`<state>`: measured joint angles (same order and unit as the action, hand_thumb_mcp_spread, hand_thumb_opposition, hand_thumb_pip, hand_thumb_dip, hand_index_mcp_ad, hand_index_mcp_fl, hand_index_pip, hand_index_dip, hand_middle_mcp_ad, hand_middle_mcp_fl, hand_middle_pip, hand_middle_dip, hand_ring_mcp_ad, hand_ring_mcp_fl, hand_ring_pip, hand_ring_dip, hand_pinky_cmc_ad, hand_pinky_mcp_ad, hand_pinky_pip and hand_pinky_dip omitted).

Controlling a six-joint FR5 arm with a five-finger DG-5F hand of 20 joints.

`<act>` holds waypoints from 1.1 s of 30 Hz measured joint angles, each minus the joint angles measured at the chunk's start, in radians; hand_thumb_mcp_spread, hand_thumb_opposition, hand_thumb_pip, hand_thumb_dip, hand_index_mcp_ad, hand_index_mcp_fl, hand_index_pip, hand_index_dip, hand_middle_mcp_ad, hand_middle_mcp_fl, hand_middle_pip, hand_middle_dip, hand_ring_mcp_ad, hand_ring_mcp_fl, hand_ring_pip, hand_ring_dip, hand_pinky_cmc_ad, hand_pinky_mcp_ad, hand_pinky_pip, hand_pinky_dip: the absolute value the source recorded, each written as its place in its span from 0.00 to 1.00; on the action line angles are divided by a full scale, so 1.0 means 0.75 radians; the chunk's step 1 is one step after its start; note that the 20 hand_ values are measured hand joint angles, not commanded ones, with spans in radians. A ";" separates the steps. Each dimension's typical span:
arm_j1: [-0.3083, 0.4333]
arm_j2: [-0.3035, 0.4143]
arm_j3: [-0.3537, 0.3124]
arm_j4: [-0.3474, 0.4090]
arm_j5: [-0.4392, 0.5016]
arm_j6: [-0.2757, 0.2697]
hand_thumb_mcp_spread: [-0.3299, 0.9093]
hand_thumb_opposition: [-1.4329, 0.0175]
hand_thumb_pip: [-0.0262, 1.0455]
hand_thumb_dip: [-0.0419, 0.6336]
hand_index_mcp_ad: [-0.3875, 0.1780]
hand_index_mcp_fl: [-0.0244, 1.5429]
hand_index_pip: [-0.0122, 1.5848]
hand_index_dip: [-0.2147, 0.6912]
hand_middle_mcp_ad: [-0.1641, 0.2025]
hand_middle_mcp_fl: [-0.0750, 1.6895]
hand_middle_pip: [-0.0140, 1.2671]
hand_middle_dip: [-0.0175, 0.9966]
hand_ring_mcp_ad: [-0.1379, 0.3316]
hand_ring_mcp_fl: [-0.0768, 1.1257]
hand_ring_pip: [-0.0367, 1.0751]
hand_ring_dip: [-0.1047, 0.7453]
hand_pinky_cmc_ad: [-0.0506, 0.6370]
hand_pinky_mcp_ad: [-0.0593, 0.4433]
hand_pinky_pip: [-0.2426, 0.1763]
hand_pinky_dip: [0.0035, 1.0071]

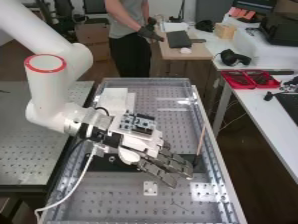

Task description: Grab the pcb board and place it in the clear container

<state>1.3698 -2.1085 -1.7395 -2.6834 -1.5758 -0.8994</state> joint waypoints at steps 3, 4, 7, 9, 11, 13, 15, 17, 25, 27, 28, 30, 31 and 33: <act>0.004 -0.003 -0.007 0.017 -0.007 0.009 0.58 0.38 0.69 0.42 0.49 0.16 0.98 0.25 0.72 0.07 0.12 0.13 0.57 0.06 0.11 0.14 0.58 0.55 0.32 0.42; 0.005 -0.005 -0.007 0.020 -0.009 0.009 0.58 0.38 0.69 0.42 0.49 0.16 0.98 0.25 0.72 0.07 0.12 0.13 0.57 0.06 0.11 0.14 0.58 0.54 0.32 0.42; 0.005 -0.011 -0.001 0.019 -0.023 0.004 0.58 0.38 0.69 0.42 0.49 0.17 0.98 0.25 0.71 0.07 0.12 0.13 0.57 0.06 0.11 0.14 0.57 0.52 0.32 0.42; 0.003 -0.016 0.005 0.014 -0.032 0.002 0.58 0.38 0.69 0.42 0.49 0.16 0.98 0.25 0.71 0.07 0.12 0.13 0.57 0.06 0.11 0.14 0.57 0.51 0.32 0.42; -0.002 -0.022 0.017 0.003 -0.046 -0.006 0.58 0.38 0.69 0.42 0.48 0.16 0.98 0.25 0.71 0.07 0.12 0.13 0.57 0.06 0.11 0.14 0.57 0.51 0.32 0.42; -0.006 -0.025 0.024 -0.005 -0.055 -0.013 0.58 0.38 0.69 0.42 0.48 0.17 0.98 0.25 0.71 0.09 0.12 0.13 0.57 0.06 0.11 0.14 0.57 0.51 0.32 0.42; -0.013 -0.032 0.037 -0.019 -0.071 -0.028 0.58 0.38 0.69 0.42 0.48 0.19 0.98 0.25 0.71 0.09 0.12 0.13 0.57 0.06 0.11 0.14 0.56 0.51 0.32 0.42; -0.018 -0.035 0.044 -0.028 -0.083 -0.042 0.58 0.39 0.69 0.42 0.48 0.19 0.98 0.25 0.71 0.09 0.12 0.13 0.57 0.06 0.11 0.14 0.56 0.51 0.33 0.42; -0.032 -0.032 0.061 -0.064 -0.131 -0.099 0.59 0.38 0.70 0.42 0.45 0.20 0.98 0.25 0.72 0.09 0.12 0.13 0.56 0.06 0.11 0.14 0.56 0.51 0.33 0.41; -0.034 -0.030 0.062 -0.070 -0.136 -0.104 0.59 0.37 0.70 0.42 0.45 0.20 0.98 0.25 0.72 0.09 0.12 0.12 0.56 0.06 0.11 0.14 0.56 0.51 0.33 0.41; -0.034 -0.030 0.063 -0.072 -0.138 -0.105 0.59 0.37 0.69 0.42 0.45 0.20 0.98 0.25 0.72 0.09 0.12 0.12 0.56 0.06 0.11 0.14 0.56 0.51 0.33 0.41; -0.035 -0.029 0.062 -0.076 -0.144 -0.110 0.59 0.37 0.70 0.42 0.45 0.20 0.98 0.25 0.72 0.09 0.12 0.13 0.56 0.06 0.11 0.14 0.56 0.51 0.33 0.41; -0.036 -0.029 0.062 -0.076 -0.144 -0.111 0.59 0.37 0.70 0.42 0.45 0.20 0.98 0.25 0.72 0.09 0.12 0.12 0.56 0.06 0.11 0.14 0.56 0.51 0.33 0.41; -0.037 -0.028 0.059 -0.073 -0.147 -0.108 0.59 0.37 0.70 0.42 0.45 0.20 0.98 0.25 0.72 0.09 0.12 0.13 0.56 0.06 0.11 0.14 0.56 0.51 0.33 0.41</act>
<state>1.3421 -2.1292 -1.6950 -2.7382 -1.6862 -0.9804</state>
